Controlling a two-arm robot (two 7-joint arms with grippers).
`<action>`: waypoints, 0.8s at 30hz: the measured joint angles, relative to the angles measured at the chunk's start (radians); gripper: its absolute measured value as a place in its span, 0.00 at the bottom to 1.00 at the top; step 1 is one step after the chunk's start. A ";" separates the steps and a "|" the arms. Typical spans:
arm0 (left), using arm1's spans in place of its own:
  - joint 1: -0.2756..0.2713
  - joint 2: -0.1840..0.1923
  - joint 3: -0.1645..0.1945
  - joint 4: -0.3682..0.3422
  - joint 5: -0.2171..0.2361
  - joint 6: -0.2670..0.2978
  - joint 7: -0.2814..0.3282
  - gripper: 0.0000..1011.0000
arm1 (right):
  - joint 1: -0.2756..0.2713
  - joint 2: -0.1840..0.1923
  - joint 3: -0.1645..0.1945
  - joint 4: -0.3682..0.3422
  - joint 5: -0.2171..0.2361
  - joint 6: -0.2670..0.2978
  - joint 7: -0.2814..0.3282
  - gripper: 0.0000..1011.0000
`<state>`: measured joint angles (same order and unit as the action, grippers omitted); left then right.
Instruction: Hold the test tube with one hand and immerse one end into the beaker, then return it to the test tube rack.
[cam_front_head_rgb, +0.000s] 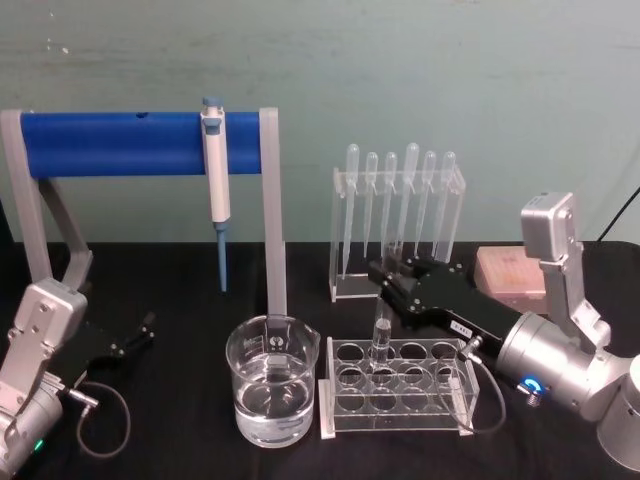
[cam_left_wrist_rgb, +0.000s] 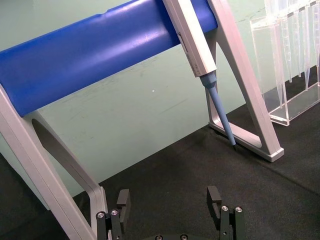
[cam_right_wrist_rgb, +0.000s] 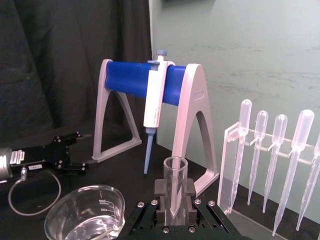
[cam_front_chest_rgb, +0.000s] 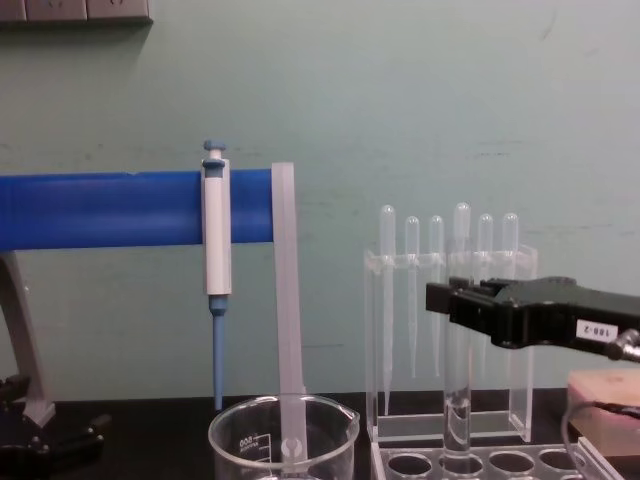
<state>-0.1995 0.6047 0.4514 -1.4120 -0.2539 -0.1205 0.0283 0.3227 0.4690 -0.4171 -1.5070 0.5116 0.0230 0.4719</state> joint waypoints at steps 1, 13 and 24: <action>0.000 0.000 0.000 0.000 0.000 0.000 0.000 0.99 | 0.001 -0.004 -0.002 0.009 -0.006 -0.007 0.001 0.22; 0.000 0.000 0.000 0.000 0.000 0.000 0.000 0.99 | -0.003 -0.023 -0.007 0.048 -0.041 -0.033 0.014 0.22; 0.000 0.000 0.000 0.000 0.000 0.000 0.000 0.99 | -0.014 -0.028 -0.010 0.057 -0.059 -0.028 0.022 0.42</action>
<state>-0.1995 0.6047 0.4514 -1.4120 -0.2539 -0.1205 0.0283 0.3090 0.4407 -0.4266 -1.4501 0.4528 -0.0050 0.4935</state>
